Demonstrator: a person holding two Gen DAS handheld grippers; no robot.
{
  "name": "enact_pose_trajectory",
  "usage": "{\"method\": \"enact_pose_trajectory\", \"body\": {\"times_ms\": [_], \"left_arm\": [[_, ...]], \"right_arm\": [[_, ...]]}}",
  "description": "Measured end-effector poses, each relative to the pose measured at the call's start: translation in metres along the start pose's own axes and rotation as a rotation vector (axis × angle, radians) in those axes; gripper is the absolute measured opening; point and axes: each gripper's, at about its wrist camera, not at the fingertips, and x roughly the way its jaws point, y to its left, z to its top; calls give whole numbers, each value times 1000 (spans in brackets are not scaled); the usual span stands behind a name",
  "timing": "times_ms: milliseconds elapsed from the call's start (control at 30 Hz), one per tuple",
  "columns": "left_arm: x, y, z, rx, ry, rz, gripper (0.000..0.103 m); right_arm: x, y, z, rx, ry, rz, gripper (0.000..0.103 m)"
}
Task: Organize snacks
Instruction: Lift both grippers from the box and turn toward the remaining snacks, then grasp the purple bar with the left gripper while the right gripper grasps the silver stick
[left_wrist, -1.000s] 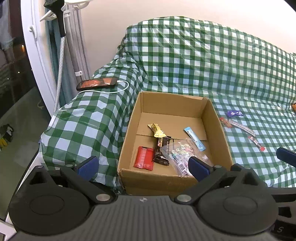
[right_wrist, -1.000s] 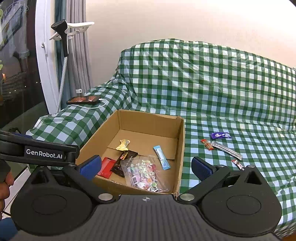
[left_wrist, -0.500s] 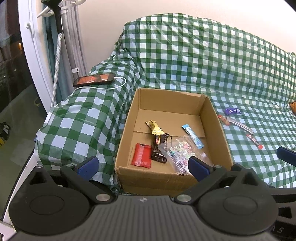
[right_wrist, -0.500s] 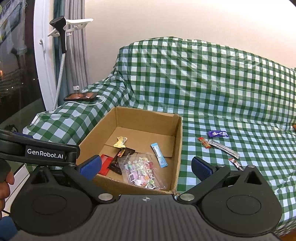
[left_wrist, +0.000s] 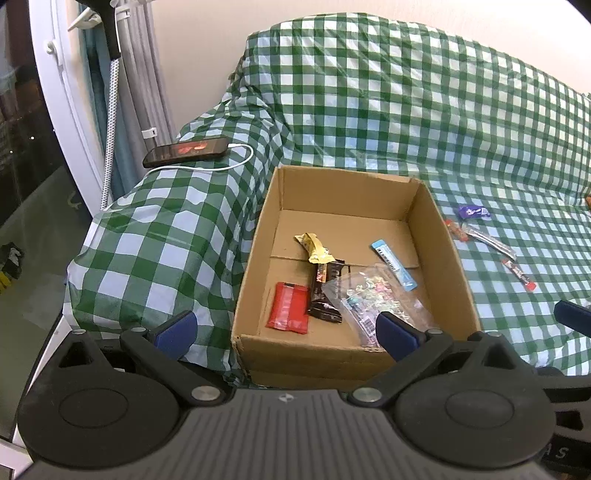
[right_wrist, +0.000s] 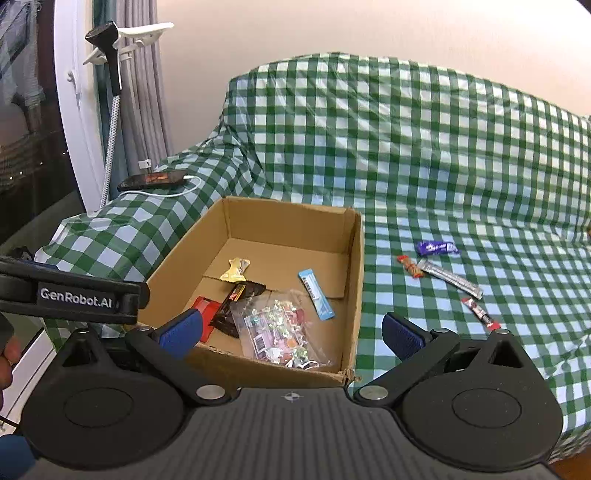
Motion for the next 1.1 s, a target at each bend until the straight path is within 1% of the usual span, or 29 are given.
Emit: {"method": "enact_pose_trajectory", "body": {"times_ms": [167,367,467,600,800,833,933,1033,1100], "left_arm": [[10,-3,8,-4,20,5,103],[15,-17,22,26,12,1,103],[19,-27,32,40,12,-18,103],[28,-46,47,53,39,-63,103],[40,-92,70,121,39,-95,103],[44,-101,75,138,47,-110,103],[58,-131,91,158,83,-156,103],[75,-162,107,197,88,-169,103],[92,-186,118,234,91,-175,103]], "right_arm": [[8,-4,0,9,9,2,103],[18,-23,4,60,11,-19,103],[22,-36,6,81,2,-47,103],[23,-61,8,129,-14,-92,103],[30,-116,2,212,-14,-195,103],[31,-125,1,225,-12,-210,103],[38,-156,-2,266,-13,-258,103],[50,-186,-5,290,-17,-293,103],[62,-206,-5,293,-14,-301,103]]}}
